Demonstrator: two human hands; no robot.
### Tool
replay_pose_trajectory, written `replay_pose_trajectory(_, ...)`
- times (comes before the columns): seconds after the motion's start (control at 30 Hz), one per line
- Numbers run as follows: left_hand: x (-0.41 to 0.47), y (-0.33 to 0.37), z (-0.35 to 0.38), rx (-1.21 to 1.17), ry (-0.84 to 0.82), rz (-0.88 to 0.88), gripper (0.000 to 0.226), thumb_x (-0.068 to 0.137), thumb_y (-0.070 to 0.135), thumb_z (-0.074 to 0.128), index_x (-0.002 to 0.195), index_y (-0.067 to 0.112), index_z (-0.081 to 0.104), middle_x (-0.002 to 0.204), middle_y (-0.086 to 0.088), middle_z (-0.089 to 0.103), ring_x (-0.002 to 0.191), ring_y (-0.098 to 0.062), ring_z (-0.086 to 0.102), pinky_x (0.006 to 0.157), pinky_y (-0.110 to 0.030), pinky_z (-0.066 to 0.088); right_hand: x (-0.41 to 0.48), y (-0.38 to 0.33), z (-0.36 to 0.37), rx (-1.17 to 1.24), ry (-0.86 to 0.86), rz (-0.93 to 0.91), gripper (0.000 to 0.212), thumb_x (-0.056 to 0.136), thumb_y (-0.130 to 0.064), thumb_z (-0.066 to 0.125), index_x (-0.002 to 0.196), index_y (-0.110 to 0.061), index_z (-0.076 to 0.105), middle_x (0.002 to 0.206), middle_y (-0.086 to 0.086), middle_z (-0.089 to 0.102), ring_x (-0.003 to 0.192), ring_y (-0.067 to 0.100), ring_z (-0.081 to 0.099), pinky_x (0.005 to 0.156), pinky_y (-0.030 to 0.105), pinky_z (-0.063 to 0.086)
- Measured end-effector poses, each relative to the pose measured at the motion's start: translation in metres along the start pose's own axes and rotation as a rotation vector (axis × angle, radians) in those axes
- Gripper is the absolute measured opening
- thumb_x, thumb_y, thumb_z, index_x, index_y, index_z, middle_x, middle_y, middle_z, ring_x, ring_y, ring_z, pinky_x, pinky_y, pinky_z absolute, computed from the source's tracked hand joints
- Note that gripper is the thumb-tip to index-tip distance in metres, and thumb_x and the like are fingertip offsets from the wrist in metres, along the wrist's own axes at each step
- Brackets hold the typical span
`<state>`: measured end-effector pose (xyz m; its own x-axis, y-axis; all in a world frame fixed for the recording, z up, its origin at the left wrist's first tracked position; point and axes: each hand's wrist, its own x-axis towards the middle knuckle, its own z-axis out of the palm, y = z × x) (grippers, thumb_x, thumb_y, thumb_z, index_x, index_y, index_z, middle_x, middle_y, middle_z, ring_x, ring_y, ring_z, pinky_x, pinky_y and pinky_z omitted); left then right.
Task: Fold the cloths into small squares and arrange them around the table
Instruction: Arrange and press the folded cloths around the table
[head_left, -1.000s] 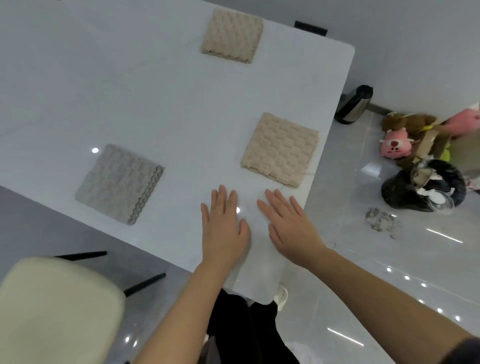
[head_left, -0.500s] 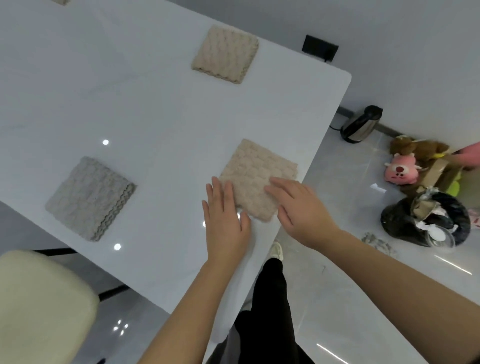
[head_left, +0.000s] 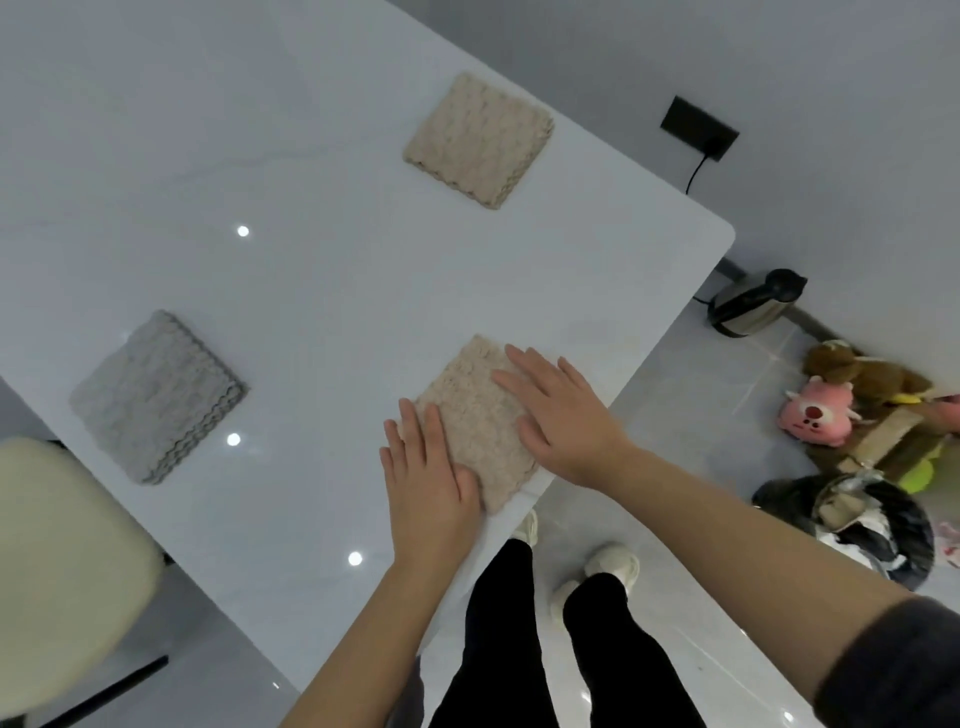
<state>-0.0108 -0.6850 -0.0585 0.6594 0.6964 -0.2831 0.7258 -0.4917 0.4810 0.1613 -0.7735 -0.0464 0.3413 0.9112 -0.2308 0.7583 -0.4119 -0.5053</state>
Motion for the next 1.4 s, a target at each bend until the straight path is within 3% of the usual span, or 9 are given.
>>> replay_pose_trajectory(0.13,0.001,0.009,0.007,0.007,0.044,-0.081,0.071,0.089,0.041,0.009,0.155,0.014,0.006,0.162,-0.007,-0.010,0.149,-0.029,-0.009,0.121,-0.044,-0.002,0.011,0.012,-0.005,-0.036,-0.132,-0.079,0.062,0.099,-0.029,0.037,0.156,-0.028,0.012,0.164,-0.005,-0.004,0.151,0.013,-0.001,0.122,0.042,-0.006)
replay_pose_trajectory(0.27,0.005,0.022,0.020,0.010,0.113,-0.166,0.068,0.093,0.043,0.011,0.155,0.015,0.006,0.162,-0.009,-0.009,0.149,-0.032,-0.007,0.120,-0.049,-0.002,0.014,0.020,-0.009,-0.110,-0.176,-0.174,0.065,0.098,-0.035,0.036,0.156,-0.029,0.007,0.163,-0.005,-0.010,0.151,0.013,-0.001,0.121,0.046,-0.007)
replay_pose_trajectory(0.43,0.009,0.032,0.035,0.015,0.181,-0.238,0.066,0.096,0.043,0.012,0.156,0.018,0.000,0.162,-0.007,-0.014,0.149,-0.032,-0.011,0.118,-0.053,-0.011,0.017,0.024,-0.008,-0.185,-0.186,-0.229,0.065,0.095,-0.041,0.025,0.156,-0.030,0.008,0.164,-0.006,-0.011,0.151,0.019,0.001,0.120,0.051,-0.004)
replay_pose_trajectory(0.63,0.008,0.031,0.046,0.035,0.225,-0.240,0.063,0.098,0.041,0.015,0.156,0.018,0.003,0.162,-0.008,-0.010,0.149,-0.032,-0.010,0.116,-0.056,-0.011,0.030,0.021,-0.002,-0.276,-0.165,-0.209,0.061,0.097,-0.043,0.017,0.156,-0.029,0.007,0.163,-0.004,-0.013,0.151,0.020,-0.009,0.119,0.056,-0.005)
replay_pose_trajectory(0.73,0.011,0.033,0.051,0.046,0.245,-0.234,0.061,0.100,0.040,0.016,0.155,0.018,0.003,0.162,-0.012,-0.007,0.149,-0.035,-0.009,0.117,-0.058,-0.008,0.032,0.016,0.009,-0.332,-0.147,-0.225,0.061,0.098,-0.041,0.014,0.156,-0.025,0.007,0.164,0.000,-0.009,0.151,0.023,-0.004,0.119,0.057,0.001)
replay_pose_trajectory(0.87,0.011,0.029,0.051,0.064,0.238,-0.206,0.061,0.100,0.039,0.015,0.155,0.017,0.002,0.162,-0.015,-0.007,0.148,-0.036,-0.009,0.117,-0.058,-0.008,0.031,0.020,0.017,-0.342,-0.104,-0.236,0.059,0.100,-0.039,0.018,0.156,-0.024,0.009,0.164,0.003,-0.001,0.151,0.025,0.004,0.120,0.055,0.006)
replay_pose_trajectory(1.1,0.012,0.025,0.049,0.066,0.227,-0.175,0.060,0.100,0.040,0.013,0.155,0.020,0.002,0.163,-0.009,-0.006,0.149,-0.032,-0.010,0.117,-0.056,-0.008,0.032,0.018,0.021,-0.344,-0.081,-0.248,0.058,0.101,-0.038,0.017,0.156,-0.026,0.003,0.164,0.002,-0.003,0.151,0.023,0.002,0.121,0.053,0.003)
replay_pose_trajectory(1.3,0.014,0.028,0.049,0.072,0.228,-0.198,0.059,0.100,0.038,0.014,0.155,0.018,0.005,0.163,-0.009,-0.003,0.149,-0.033,-0.008,0.118,-0.058,-0.003,0.031,0.008,0.032,-0.333,-0.049,-0.191,0.057,0.101,-0.035,0.019,0.156,-0.022,0.015,0.164,0.003,0.002,0.151,0.025,0.007,0.119,0.057,0.012)
replay_pose_trajectory(1.4,0.009,0.021,0.040,0.114,0.163,-0.149,0.061,0.100,0.043,0.014,0.154,0.021,-0.002,0.163,-0.008,-0.004,0.149,-0.033,-0.009,0.116,-0.059,-0.010,0.028,0.013,0.024,-0.302,-0.032,-0.145,0.057,0.100,-0.040,0.014,0.156,-0.028,0.009,0.163,-0.002,-0.006,0.151,0.024,-0.002,0.120,0.056,0.001)
